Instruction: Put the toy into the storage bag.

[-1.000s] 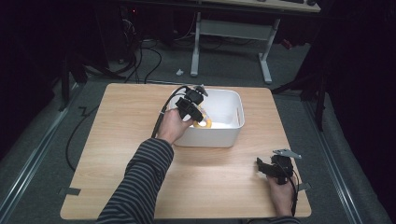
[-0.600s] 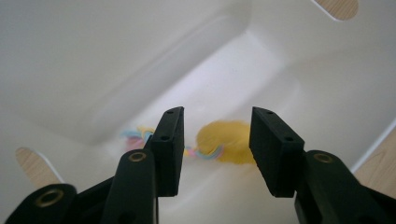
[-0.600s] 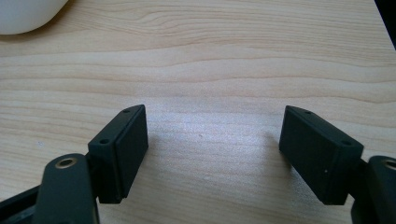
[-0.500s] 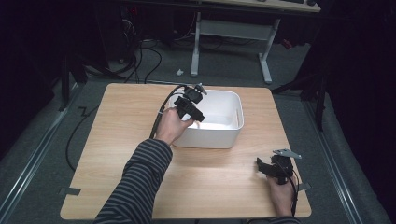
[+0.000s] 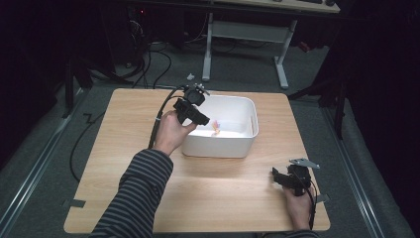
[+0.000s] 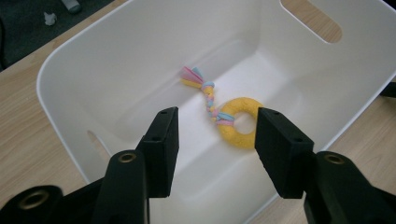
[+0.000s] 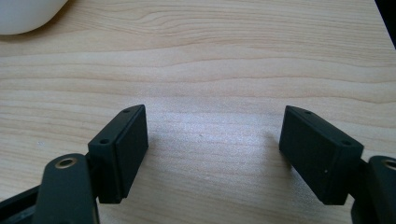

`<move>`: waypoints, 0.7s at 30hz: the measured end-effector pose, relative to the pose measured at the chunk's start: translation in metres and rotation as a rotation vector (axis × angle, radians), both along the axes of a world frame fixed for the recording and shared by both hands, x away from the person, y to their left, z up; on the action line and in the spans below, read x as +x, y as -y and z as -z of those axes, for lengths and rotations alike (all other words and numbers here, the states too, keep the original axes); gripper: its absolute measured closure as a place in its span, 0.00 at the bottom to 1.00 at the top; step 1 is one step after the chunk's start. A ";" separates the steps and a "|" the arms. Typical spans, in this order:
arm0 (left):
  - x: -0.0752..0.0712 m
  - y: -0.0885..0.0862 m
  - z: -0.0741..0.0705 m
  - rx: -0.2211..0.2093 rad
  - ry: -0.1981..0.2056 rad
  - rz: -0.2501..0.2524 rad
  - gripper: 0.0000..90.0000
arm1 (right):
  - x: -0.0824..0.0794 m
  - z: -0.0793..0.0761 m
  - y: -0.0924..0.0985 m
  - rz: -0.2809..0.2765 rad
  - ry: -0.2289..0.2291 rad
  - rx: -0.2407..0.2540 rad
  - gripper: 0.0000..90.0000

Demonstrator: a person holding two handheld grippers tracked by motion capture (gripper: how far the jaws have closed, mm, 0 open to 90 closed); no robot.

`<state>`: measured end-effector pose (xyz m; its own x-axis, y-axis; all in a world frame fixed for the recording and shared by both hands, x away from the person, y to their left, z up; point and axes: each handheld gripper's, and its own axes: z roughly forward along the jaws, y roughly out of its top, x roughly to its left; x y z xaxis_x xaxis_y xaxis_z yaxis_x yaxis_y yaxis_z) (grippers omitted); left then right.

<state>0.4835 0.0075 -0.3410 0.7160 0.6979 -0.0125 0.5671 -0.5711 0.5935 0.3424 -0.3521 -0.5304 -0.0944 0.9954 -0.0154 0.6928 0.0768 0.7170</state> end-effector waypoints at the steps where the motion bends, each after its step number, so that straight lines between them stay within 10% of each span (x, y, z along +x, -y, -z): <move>1: -0.001 -0.002 -0.001 -0.001 0.004 -0.001 0.56 | 0.000 0.000 0.000 0.000 0.000 0.000 0.26; 21: -0.019 -0.056 -0.012 -0.083 0.056 -0.074 0.56 | 0.000 0.000 0.000 0.001 -0.001 0.001 0.26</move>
<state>0.4649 0.0636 -0.3290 0.6635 0.7474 -0.0341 0.5708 -0.4762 0.6690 0.3422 -0.3520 -0.5304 -0.0939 0.9955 -0.0146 0.6934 0.0759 0.7165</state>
